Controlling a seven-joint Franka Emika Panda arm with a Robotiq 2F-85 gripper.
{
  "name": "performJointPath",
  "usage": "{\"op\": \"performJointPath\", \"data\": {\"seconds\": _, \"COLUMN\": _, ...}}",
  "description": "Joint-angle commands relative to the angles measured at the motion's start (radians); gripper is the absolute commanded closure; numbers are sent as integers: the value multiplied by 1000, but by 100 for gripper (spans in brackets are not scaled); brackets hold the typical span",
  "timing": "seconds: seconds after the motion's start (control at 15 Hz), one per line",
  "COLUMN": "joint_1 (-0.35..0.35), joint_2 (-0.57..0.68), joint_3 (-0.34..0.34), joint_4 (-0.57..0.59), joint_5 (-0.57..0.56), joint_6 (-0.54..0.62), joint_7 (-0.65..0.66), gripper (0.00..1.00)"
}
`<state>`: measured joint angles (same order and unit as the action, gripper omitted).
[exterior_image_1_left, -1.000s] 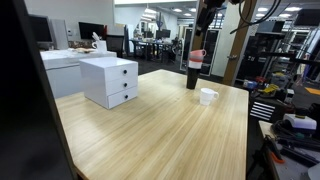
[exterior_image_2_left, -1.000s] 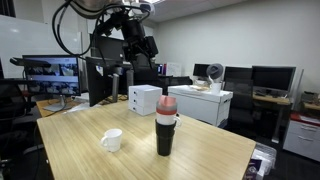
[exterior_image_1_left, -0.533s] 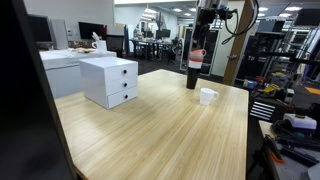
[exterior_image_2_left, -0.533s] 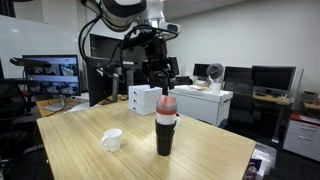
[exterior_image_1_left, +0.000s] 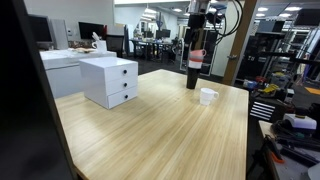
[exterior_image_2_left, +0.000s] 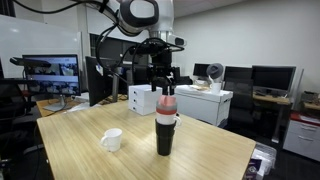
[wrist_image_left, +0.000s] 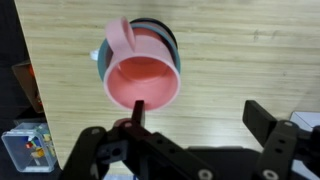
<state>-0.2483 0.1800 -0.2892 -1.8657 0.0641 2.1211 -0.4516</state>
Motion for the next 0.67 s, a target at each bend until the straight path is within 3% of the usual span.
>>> {"op": "performJointPath", "data": {"seconds": 0.0, "joint_1": -23, "joint_2": 26, "joint_3": 15, "joint_4": 59, "joint_5": -49, "joint_6": -73, "joint_7": 73, "gripper": 0}}
{"op": "performJointPath", "data": {"seconds": 0.33, "joint_1": -25, "joint_2": 12, "joint_3": 18, "joint_4": 87, "joint_5": -72, "joint_6": -146, "joint_7": 122, "gripper": 0}}
{"op": "performJointPath", "data": {"seconds": 0.6, "joint_1": -25, "joint_2": -30, "joint_3": 27, "joint_4": 39, "joint_5": -58, "joint_6": -166, "joint_7": 100, "gripper": 0}}
